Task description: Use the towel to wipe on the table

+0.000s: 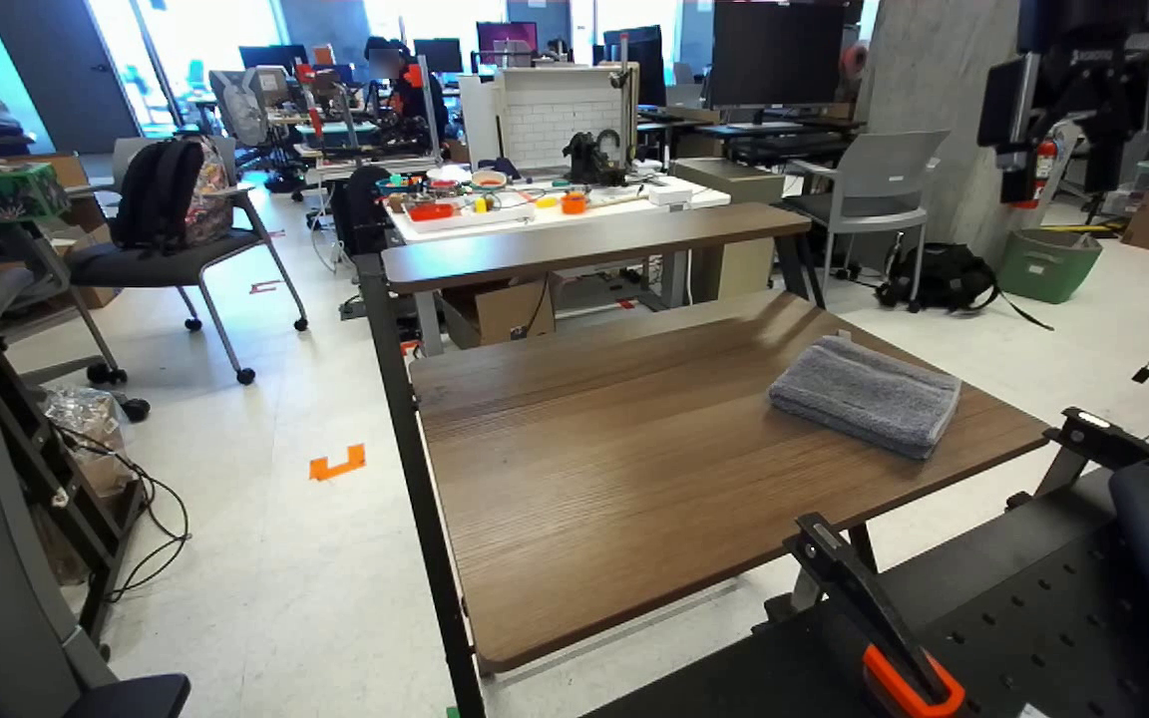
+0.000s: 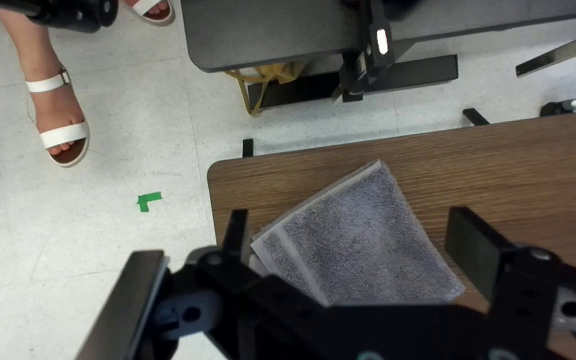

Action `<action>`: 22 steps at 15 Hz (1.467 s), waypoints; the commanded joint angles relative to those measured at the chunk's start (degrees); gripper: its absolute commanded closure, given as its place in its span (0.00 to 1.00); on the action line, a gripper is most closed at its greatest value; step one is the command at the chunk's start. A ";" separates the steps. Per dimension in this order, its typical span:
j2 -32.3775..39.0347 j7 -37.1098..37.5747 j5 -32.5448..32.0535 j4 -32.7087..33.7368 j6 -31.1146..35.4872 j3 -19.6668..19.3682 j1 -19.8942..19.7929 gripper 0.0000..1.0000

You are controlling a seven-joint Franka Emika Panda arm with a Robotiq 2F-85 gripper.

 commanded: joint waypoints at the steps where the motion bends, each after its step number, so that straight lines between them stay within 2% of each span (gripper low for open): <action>1: 4.42 0.99 2.93 2.08 5.56 1.87 -0.02 0.00; 6: 11.34 1.98 5.35 1.31 20.12 3.72 -0.01 0.00; 10: 17.45 2.04 5.59 3.15 25.36 4.73 -0.75 0.00; 16: 23.87 1.19 6.78 7.87 26.81 6.34 -2.58 0.00; 22: 29.92 2.23 6.84 12.68 28.55 6.86 -2.26 0.00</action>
